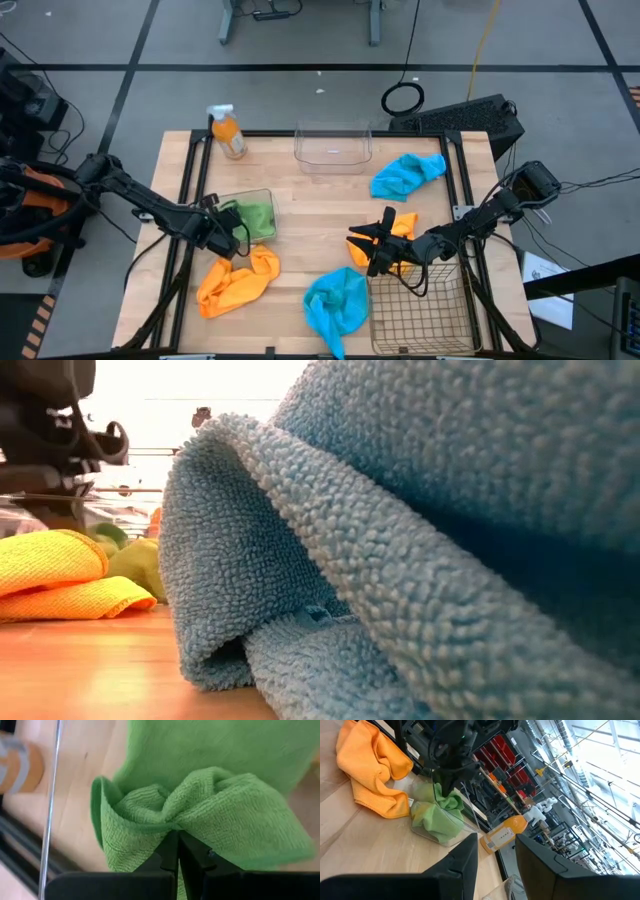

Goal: Sort microfiber towel by color & place in baskets
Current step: Put the green microfiber towel into the bottom transparent bin

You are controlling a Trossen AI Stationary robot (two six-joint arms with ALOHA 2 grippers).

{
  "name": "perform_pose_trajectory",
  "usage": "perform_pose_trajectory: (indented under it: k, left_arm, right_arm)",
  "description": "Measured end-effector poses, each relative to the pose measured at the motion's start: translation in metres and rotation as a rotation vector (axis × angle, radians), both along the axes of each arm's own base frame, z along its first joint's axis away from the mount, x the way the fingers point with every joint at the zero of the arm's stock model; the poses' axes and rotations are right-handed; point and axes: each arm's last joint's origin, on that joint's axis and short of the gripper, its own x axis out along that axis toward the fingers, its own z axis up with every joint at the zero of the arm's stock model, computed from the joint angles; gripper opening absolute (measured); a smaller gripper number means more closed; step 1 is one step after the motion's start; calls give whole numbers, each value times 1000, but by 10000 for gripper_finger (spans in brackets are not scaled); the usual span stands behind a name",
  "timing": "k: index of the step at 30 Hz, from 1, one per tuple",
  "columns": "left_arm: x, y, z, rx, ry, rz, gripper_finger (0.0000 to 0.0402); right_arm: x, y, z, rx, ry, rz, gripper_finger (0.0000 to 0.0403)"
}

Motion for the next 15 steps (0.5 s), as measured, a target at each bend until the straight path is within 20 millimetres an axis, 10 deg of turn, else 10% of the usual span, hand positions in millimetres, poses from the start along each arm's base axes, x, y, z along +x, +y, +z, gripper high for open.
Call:
perform_pose_trajectory:
  k: [15]
  left_arm:
    - [21,-11,67,-102,-176,95,13]
  right_arm:
    - [0,0,-2,39,8,-7,121]
